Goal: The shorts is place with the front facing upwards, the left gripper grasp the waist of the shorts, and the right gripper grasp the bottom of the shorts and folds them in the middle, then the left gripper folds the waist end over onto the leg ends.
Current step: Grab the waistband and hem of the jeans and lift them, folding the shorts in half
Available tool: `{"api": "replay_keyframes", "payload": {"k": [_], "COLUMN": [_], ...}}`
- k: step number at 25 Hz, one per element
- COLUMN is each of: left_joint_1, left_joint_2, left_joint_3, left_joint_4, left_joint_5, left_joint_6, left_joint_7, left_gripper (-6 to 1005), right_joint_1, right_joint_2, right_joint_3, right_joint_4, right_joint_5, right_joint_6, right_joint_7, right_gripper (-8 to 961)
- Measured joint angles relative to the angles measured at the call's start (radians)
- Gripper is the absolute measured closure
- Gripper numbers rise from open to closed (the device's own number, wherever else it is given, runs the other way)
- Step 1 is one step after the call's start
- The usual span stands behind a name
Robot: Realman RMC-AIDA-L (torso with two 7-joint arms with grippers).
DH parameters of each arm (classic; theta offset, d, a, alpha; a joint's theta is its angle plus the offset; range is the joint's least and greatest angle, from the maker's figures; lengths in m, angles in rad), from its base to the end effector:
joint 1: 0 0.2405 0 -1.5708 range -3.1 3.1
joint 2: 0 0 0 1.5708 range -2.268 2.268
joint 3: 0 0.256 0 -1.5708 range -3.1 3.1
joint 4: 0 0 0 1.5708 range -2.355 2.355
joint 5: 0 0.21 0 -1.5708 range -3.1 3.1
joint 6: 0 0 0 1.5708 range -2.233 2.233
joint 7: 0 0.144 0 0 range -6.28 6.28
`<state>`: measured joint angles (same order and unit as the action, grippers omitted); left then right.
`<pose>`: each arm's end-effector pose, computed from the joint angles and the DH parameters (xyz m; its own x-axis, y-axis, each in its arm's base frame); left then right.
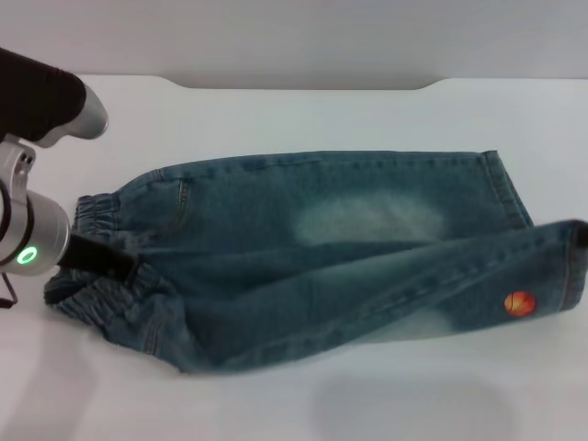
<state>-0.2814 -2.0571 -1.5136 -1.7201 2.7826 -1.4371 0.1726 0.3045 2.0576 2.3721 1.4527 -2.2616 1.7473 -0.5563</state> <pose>-0.2043 0.3123 0.0183 0.6111 0.7916 0.0040 0.5878 -0.4504 -0.6720 0.2717 0.2937 0.1111 0.3185 -0.8720 -0.3716 -0.9445 -0.2584 -0.2030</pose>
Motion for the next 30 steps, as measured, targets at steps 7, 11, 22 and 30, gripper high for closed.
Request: {"api": "replay_keyframes", "payload": {"k": [7, 11, 22, 30], "left_joint_1": [0.016, 0.018, 0.03, 0.014], "left_joint_2": [0.001, 0.0, 0.0, -0.002], "left_joint_3": [-0.02, -0.027, -0.059, -0.058], "left_joint_4": [0.001, 0.001, 0.041, 0.118], "left_joint_5": [0.001, -0.002, -0.005, -0.013], "left_joint_6": [0.09, 0.105, 0.305, 0.449], "left_joint_7": [0.031, 0.035, 0.052, 0.053], "left_gripper": [964, 964, 967, 966], "right_joint_1": [-0.014, -0.019, -0.018, -0.005], "right_joint_2": [0.008, 0.012, 0.014, 0.014], "right_joint_3": [0.016, 0.024, 0.016, 0.015], "right_joint_4": [0.011, 0.013, 0.004, 0.003], "right_joint_5": [0.048, 0.052, 0.094, 0.106], "right_joint_6": [-0.082, -0.137, -0.256, -0.326], "right_joint_7": [-0.061, -0.096, -0.143, -0.162], "right_gripper": [932, 933, 933, 933]}}
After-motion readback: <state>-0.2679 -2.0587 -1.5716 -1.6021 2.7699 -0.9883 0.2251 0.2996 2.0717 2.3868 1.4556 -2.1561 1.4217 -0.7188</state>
